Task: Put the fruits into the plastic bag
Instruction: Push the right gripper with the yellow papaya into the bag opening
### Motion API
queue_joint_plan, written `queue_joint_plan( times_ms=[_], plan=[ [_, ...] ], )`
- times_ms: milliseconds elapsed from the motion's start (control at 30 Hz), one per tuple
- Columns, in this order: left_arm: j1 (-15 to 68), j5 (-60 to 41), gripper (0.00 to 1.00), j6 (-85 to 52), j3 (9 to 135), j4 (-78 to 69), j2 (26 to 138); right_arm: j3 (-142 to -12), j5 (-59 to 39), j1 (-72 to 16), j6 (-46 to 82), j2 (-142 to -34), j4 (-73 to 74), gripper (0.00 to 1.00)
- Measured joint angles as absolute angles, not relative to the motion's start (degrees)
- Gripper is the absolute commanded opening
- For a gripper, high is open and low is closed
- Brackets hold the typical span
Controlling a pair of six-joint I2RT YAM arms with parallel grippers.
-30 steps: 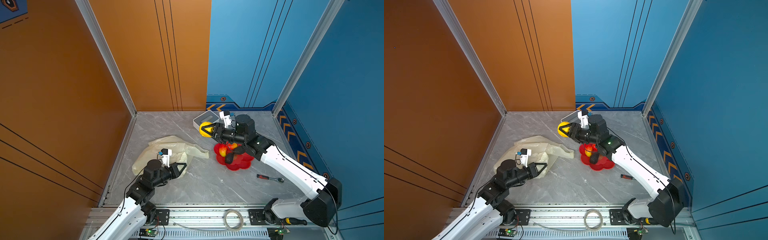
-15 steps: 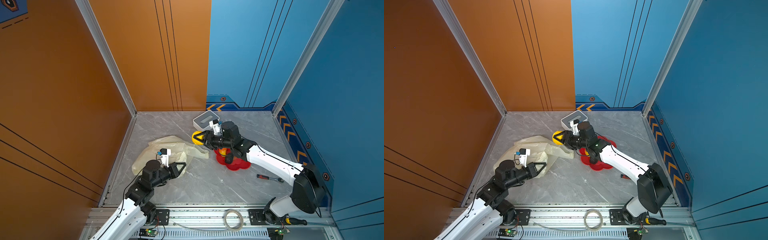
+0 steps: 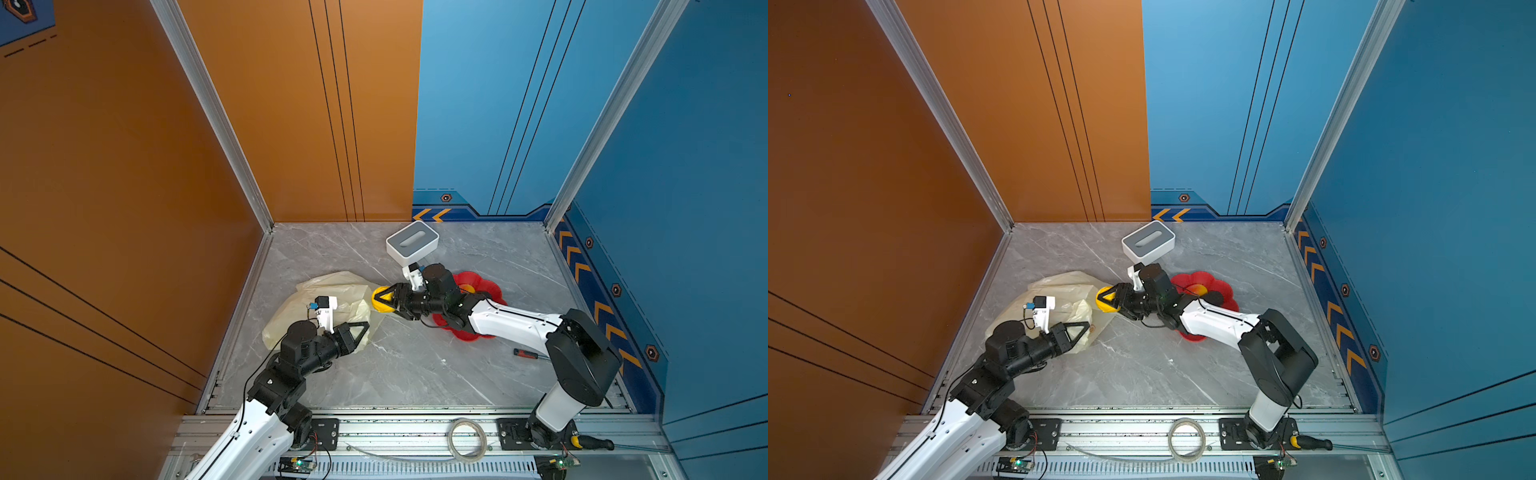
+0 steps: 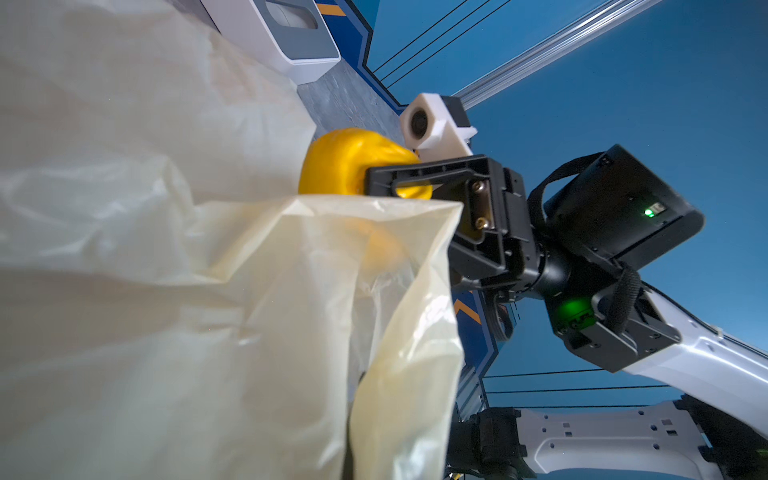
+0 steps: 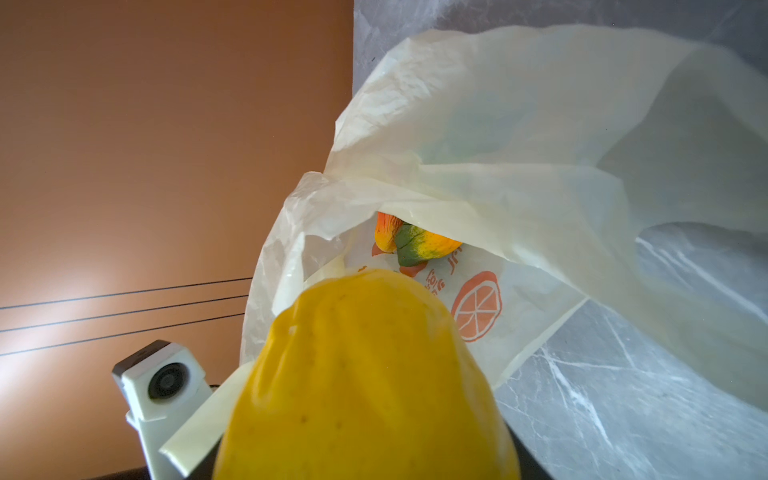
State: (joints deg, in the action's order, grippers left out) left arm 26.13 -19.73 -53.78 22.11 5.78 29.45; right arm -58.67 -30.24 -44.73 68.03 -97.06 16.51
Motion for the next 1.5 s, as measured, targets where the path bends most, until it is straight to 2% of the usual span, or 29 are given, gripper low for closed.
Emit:
queue_joint_plan(
  times_ms=[733,1500],
  plan=[
    [26.1,-20.6,0.00,-54.1,22.2,3.1,33.3,-62.6,-35.1,-52.3,76.8,-115.2,29.2,0.48],
    [28.1,-23.3,0.00,-53.8,23.5,-0.7,38.9,-77.6,-35.8,-55.9,77.8,-125.8,26.4,0.47]
  ],
)
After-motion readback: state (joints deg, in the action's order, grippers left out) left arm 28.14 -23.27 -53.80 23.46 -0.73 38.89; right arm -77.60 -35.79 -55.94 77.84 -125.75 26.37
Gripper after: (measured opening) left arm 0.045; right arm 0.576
